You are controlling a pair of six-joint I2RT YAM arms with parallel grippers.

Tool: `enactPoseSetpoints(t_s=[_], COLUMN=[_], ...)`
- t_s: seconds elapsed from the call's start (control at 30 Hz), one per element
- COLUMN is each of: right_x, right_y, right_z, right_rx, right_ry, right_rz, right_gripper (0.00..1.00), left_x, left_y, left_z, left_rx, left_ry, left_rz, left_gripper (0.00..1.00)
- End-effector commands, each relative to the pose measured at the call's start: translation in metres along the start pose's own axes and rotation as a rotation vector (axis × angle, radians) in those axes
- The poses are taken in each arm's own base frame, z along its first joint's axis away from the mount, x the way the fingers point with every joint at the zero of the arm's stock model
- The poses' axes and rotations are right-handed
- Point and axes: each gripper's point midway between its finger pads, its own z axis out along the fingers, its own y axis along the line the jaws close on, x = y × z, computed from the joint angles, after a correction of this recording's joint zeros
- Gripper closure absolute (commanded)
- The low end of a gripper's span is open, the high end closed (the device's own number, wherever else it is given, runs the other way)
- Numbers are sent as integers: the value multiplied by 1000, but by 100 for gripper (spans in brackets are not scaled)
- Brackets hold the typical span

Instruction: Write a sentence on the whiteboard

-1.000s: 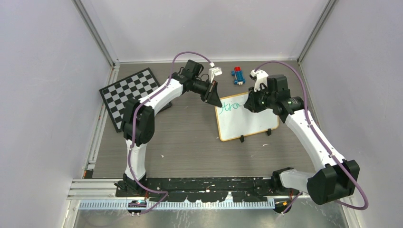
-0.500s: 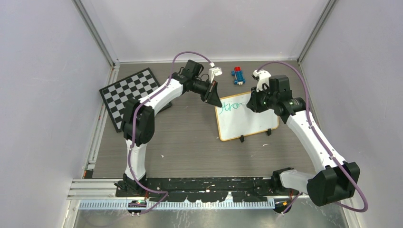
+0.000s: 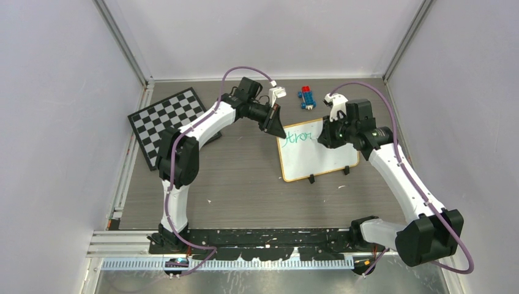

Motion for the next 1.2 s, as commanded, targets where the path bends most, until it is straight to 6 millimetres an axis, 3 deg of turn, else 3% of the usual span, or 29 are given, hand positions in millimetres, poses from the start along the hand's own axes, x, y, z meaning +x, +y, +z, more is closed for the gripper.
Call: enactPoseSetpoints(t_s=[0.0,0.37,0.73,1.17], right_x=[-28,-36,-47,-21], right_y=[0,-16,-11,-4], right_z=[-24,-20,-7,-2], right_rx=[23,91,49,11], right_ry=[-101,-120,-149,-77], right_rz=[-29,-4,6,-22], right_gripper=[100,100,100,100], left_x=[-8,-7,-8,-6], left_y=[-9,-11,-10,-8], left_z=[-5,-4,-3,-2], left_rx=[4,8,9,6], left_ry=[-13,-11,-11,-9], left_rz=[15,21,20,17], left_gripper=[100,100,100,100])
